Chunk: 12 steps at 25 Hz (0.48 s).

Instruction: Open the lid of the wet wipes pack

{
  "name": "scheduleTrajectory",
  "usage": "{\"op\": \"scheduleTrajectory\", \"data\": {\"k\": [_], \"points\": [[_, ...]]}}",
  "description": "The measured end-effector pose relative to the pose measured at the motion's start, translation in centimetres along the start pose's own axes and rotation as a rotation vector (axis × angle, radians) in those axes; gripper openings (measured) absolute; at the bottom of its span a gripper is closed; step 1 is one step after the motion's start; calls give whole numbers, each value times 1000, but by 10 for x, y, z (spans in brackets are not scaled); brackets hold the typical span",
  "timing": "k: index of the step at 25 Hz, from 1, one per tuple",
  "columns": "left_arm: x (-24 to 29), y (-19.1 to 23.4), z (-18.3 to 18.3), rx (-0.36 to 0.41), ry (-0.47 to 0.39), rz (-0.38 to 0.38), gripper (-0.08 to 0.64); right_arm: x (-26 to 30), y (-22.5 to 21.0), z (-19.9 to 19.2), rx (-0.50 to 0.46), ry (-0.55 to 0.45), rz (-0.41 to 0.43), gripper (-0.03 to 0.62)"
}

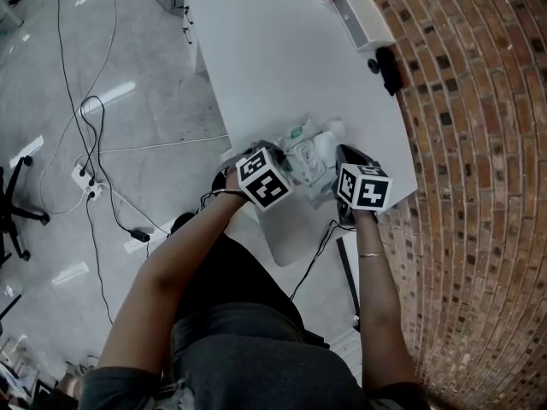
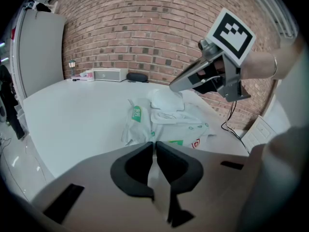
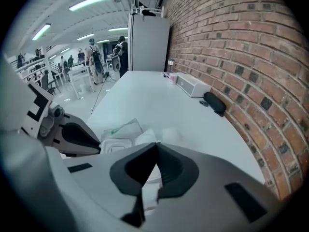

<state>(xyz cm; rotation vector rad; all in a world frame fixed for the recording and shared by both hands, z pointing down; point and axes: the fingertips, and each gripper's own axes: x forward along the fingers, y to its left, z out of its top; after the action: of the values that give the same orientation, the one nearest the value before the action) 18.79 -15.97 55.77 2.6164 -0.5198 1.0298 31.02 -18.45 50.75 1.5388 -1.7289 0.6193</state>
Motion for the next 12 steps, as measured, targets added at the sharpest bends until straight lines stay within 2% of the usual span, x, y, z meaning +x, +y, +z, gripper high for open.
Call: {"op": "scheduleTrajectory", "data": {"k": [12], "points": [[-6,0,2,-7,5,13,38,-49,22,-5,175,-138,16,9]]}}
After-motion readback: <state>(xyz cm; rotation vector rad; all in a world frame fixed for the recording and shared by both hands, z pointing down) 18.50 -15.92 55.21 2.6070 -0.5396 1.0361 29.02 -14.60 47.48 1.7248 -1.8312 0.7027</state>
